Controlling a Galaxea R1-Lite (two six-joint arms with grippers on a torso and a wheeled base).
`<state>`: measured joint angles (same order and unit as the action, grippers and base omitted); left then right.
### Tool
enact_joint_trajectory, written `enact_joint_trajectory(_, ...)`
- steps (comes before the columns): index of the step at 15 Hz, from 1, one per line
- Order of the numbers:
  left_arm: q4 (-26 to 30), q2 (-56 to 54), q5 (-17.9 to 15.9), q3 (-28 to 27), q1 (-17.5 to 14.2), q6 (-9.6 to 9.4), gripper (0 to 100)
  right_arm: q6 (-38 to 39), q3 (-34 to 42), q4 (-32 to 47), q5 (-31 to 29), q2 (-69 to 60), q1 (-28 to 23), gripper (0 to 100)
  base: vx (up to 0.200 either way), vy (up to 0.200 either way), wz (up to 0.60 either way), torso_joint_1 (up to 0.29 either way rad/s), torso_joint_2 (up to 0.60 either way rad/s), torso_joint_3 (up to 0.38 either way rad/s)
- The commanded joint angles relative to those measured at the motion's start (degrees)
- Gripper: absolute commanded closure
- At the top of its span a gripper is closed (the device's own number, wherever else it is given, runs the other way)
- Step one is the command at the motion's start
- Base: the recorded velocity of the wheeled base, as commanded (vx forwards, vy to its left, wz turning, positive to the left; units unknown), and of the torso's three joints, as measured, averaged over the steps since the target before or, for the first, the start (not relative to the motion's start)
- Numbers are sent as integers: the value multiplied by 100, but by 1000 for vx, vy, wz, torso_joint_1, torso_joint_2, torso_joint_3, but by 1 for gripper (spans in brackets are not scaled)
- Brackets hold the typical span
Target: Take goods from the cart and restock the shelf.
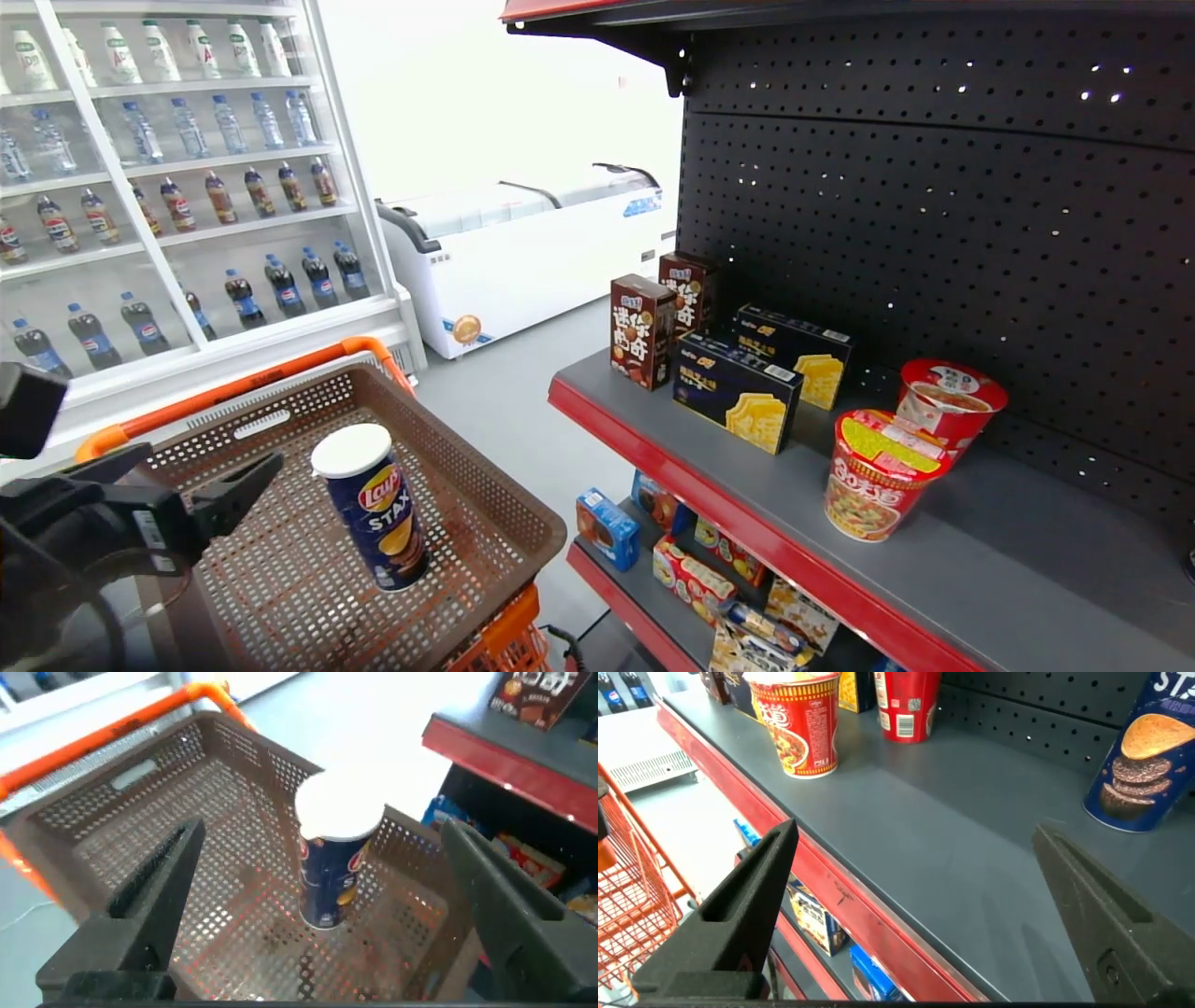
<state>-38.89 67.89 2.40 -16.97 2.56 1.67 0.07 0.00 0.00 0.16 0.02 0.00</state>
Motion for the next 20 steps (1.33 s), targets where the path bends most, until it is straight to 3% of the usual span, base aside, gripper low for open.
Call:
enact_joint_trajectory(1, -1121, 1772, -20, 563, 148, 35, 0, 1, 0, 0, 2, -2, 0, 0, 0, 0, 0, 0, 0, 0)
enact_joint_trajectory(5, -1692, 2536, -29, 677, 157, 62, 0, 1, 0, 0, 2, -2, 0, 0, 0, 0, 0, 0, 0, 0)
enact_joint_trajectory(11, -3063, 3872, -29, 923, 131, 325, 0, 1, 0, 0, 2, -2, 0, 0, 0, 0, 0, 0, 0, 0)
enact_joint_trajectory(18, -5111, 5463, -38, 1055, 166, 325, 0, 1, 0, 0, 2, -2, 0, 0, 0, 0, 0, 0, 0, 0)
enact_joint_trajectory(20, -5111, 5630, -38, 967, 166, 308, 0, 1, 0, 0, 2, -2, 0, 0, 0, 0, 0, 0, 0, 0)
